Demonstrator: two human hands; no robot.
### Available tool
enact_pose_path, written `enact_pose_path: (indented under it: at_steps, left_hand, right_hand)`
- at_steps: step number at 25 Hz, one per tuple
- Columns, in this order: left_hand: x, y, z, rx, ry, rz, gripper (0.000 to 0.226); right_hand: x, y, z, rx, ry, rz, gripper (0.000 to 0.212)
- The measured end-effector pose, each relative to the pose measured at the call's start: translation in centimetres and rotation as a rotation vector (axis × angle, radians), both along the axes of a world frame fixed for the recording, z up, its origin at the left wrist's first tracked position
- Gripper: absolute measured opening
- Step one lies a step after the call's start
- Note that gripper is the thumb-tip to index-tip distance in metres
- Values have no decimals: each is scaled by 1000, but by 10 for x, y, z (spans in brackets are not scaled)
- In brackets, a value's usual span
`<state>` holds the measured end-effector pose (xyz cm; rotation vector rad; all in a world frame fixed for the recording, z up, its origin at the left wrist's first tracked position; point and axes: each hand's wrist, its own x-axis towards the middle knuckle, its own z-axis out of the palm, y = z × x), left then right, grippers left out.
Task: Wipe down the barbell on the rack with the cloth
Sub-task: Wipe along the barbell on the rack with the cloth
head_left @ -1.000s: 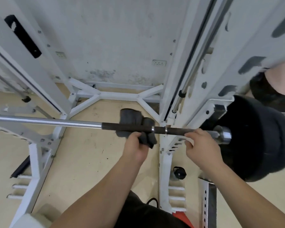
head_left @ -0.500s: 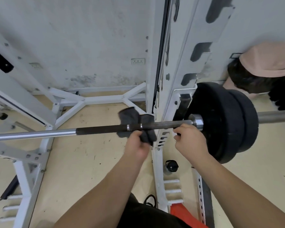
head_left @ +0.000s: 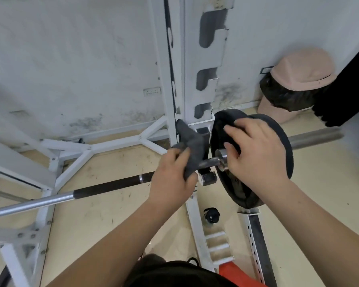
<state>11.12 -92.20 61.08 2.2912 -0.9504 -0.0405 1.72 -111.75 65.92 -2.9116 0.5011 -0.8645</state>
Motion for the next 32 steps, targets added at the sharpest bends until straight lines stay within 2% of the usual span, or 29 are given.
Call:
enact_pose_path:
  at_steps: [1,3,5,10,13,17,19,21,23,26,29,32]
  left_hand:
    - [8,-8,-18,189,-123,-131,50]
    - [17,-20,-43,501,-269,-259,64]
    - [21,-30,-42,596,-354,-327,66]
    - [12,-76,-28,444,-370,-503,65]
    - [5,-88,-21,522,-377,-493,66]
    - [21,-44,-17,739,-458,-465,72]
    - [28,-32,-15,789,-452,-462,66]
    - [26,-49,-10,765,-431,-480,55]
    - [17,-76,-11,661,-416,-512,48]
    - [13,-77,-21,596,-320,-468,49]
    - [25,-34,-25,647,-312,-433,60]
    - [43,-20,-9,744,-284,-351,51]
  right_hand:
    - [-1,-7,-3,33,72,-109,45]
    - [-5,-17,-12,124,147,-247,55]
    - [-6,-19,-20,131,126,-246,54]
    - [-2,-15,-20,112,133,-306,54]
    - [-2,-14,-23,137,124,-317,55]
    - [-3,-13,-24,145,107,-326,56]
    - [-5,-12,-25,142,106,-330,56]
    - [-6,-10,-26,147,101,-346,56]
    - [-5,-8,-25,156,96,-342,56]
    - [-4,-7,-26,163,89,-342,56]
    - [-5,-6,-26,157,78,-346,55]
    - [-5,-6,-26,155,83,-343,54]
